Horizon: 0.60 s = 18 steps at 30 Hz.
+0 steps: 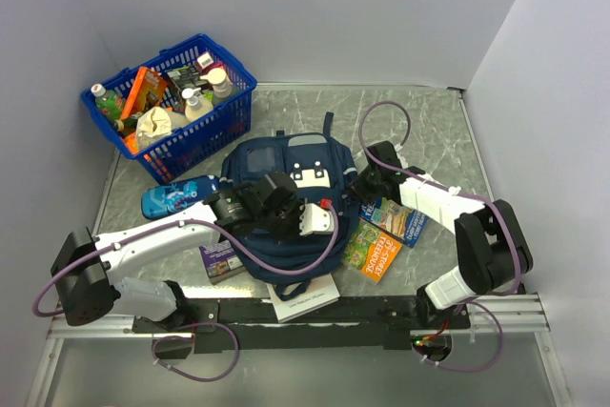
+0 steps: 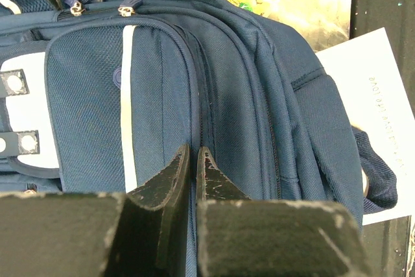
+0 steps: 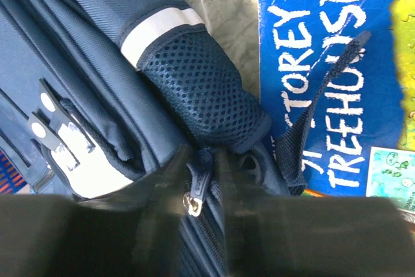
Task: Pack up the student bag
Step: Unzip the student bag at the center of the board.
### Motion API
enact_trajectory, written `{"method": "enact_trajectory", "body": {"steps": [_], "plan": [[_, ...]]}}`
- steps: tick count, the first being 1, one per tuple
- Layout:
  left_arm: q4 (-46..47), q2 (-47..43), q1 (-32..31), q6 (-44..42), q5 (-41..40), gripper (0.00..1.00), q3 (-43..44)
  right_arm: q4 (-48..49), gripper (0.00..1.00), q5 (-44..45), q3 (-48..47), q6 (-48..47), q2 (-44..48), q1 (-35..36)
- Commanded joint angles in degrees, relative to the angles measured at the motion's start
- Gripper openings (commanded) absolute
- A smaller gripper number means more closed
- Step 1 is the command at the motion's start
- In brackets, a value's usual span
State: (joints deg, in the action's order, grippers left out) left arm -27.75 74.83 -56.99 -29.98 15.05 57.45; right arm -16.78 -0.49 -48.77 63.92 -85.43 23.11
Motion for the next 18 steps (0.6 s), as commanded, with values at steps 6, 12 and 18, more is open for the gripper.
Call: {"method": "enact_trajectory", "body": {"steps": [6, 12, 18], "plan": [[1.99, -1.09, -1.19, -0.43, 2.27, 0.01, 2.31, 0.08, 0.00, 0.22, -0.89, 1.12, 1.30, 0.71], [2.96, -0.91, -1.10, 1.84, 1.04, 0.01, 2.49, -3.43, 0.00, 4.44, -2.11, -2.92, 5.70, 0.88], [-0.11, -0.83, 0.04, 2.56, 1.48, 0.01, 7.23, -6.34, 0.00, 6.38, 1.66, -4.59, 11.42, 0.88]]}}
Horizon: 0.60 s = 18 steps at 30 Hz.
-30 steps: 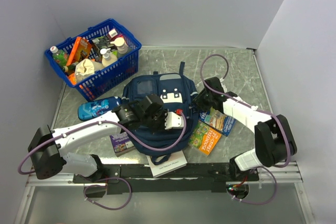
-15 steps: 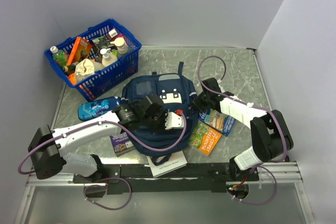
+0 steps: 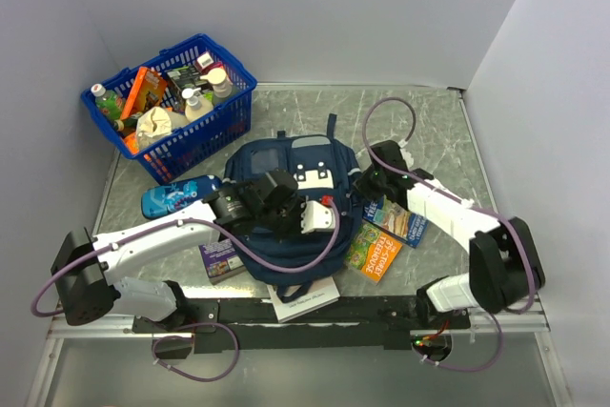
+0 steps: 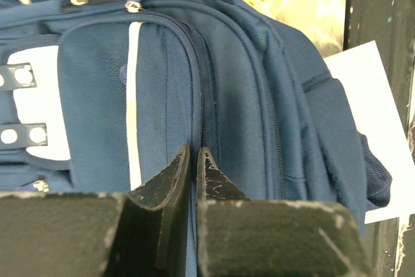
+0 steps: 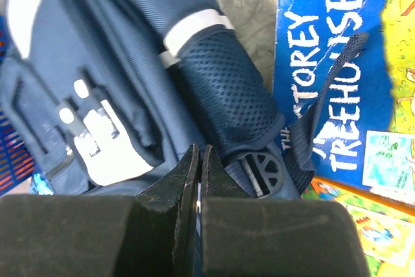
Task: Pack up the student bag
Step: Unzip the student bag at the center of the board.
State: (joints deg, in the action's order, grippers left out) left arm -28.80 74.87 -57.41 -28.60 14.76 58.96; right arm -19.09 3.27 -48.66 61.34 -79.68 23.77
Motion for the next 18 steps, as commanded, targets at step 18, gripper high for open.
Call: {"method": "enact_trajectory", "body": {"steps": [18], "plan": [[7.88, -2.27, 3.88, 1.09, -3.86, 0.01, 1.51, -9.39, 0.00, -2.47, 12.54, -0.88, 17.36, 0.22]]}}
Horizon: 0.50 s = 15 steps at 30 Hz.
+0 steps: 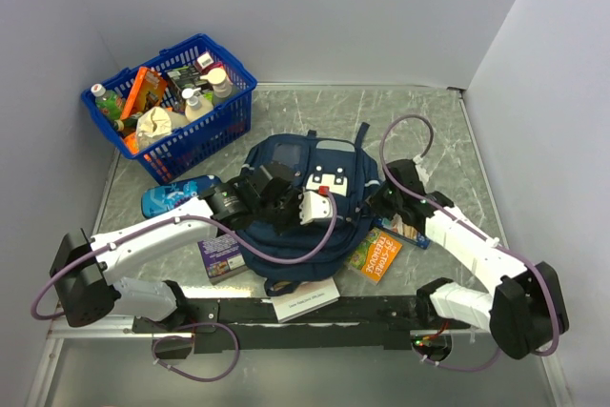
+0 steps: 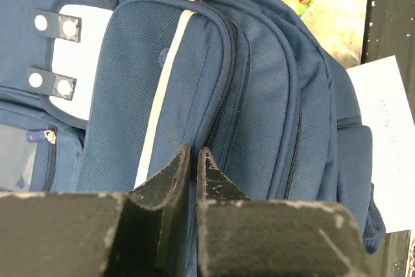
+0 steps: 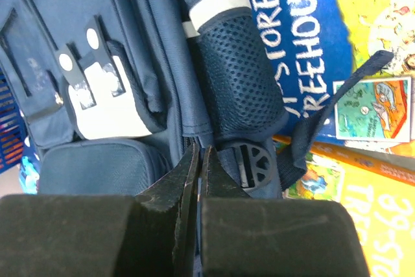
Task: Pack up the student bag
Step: Unzip the student bag at the center of the board.
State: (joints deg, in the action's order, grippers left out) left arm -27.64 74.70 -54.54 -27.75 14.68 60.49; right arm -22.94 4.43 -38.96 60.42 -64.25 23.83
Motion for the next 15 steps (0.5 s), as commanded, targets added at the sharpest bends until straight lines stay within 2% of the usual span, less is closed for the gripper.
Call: {"method": "enact_trajectory", "body": {"steps": [1, 10, 15], "plan": [[6.98, -2.01, 0.93, 0.15, -3.95, 0.01, -0.02, -5.36, 0.00, -4.16, 3.18, 0.39, 2.28, 0.16], [9.62, -1.22, 1.02, 1.82, -6.14, 0.01, -0.28, -5.01, 0.00, -9.70, 5.82, 3.38, 5.19, 3.93], [12.78, -0.25, 1.54, 7.34, -10.01, 0.01, 1.82, -7.20, 0.00, -9.17, 3.72, 3.65, 5.71, 5.87]]}}
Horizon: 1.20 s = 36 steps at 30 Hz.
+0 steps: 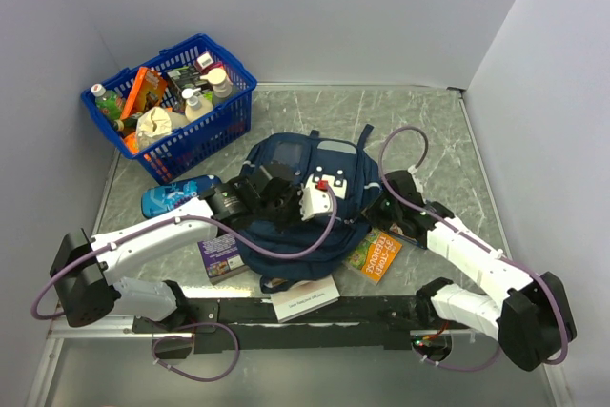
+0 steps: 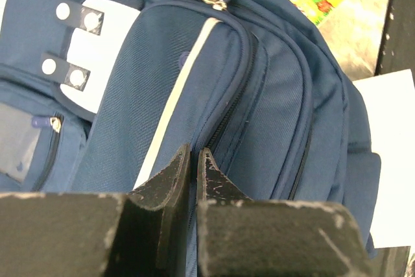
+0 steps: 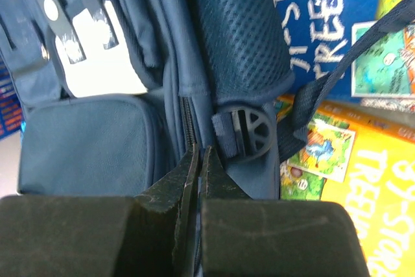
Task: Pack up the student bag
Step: Unzip the student bag at the center of the board.
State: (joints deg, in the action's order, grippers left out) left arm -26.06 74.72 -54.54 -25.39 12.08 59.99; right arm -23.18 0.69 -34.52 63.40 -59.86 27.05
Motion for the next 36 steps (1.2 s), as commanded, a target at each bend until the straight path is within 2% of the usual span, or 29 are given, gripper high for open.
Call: {"method": "enact_trajectory", "body": {"steps": [1, 5, 11, 17, 19, 22, 24, 27, 29, 32, 36], "plan": [[11.47, -0.10, 2.68, 6.74, -8.20, 0.01, 2.85, -7.14, 0.00, -5.43, -0.46, 1.29, 2.54, 2.92], [8.50, 2.44, 3.74, 14.38, -9.00, 0.01, 6.80, -6.27, 0.00, -5.79, -0.72, 3.31, 5.10, 2.84], [-6.36, 10.69, 3.92, 25.02, -8.48, 0.01, 18.92, -5.83, 0.00, -5.70, -5.73, 3.84, 5.54, 0.73], [-3.46, 12.47, 7.16, 32.24, -8.39, 0.01, 25.61, -5.91, 0.00, -4.30, -7.58, 1.12, 4.05, -3.84], [-3.99, 11.86, 7.26, 30.67, -6.81, 0.01, 25.27, -7.57, 0.00, -3.07, -7.32, -1.16, 3.96, -4.02], [-3.99, 9.32, 7.26, 26.02, -0.95, 0.01, 20.01, -8.55, 0.00, -2.54, -4.25, -5.20, 4.57, -3.93], [-6.44, 8.17, 7.17, 20.66, 3.63, 0.01, 16.23, -7.85, 0.00, -5.33, -1.79, -8.62, 5.36, -3.93], [-6.27, 3.00, 7.08, 15.47, 5.23, 0.01, 8.67, -6.53, 0.01, -9.55, 2.34, -13.90, 7.11, -3.93], [-8.02, 1.66, 7.00, 11.60, 5.76, 0.01, 5.25, -6.18, 0.08, -11.40, 2.97, -18.45, 7.47, -3.93], [-10.23, 0.17, 7.00, 7.20, 6.91, 0.01, 2.77, -6.44, 0.34, -13.25, 2.18, -24.96, 6.34, -3.84], [-10.59, -0.19, 7.00, 4.74, 7.52, 0.01, 1.80, -0.39, 0.41, -14.22, 2.35, -33.93, 7.82, -3.76]]}}
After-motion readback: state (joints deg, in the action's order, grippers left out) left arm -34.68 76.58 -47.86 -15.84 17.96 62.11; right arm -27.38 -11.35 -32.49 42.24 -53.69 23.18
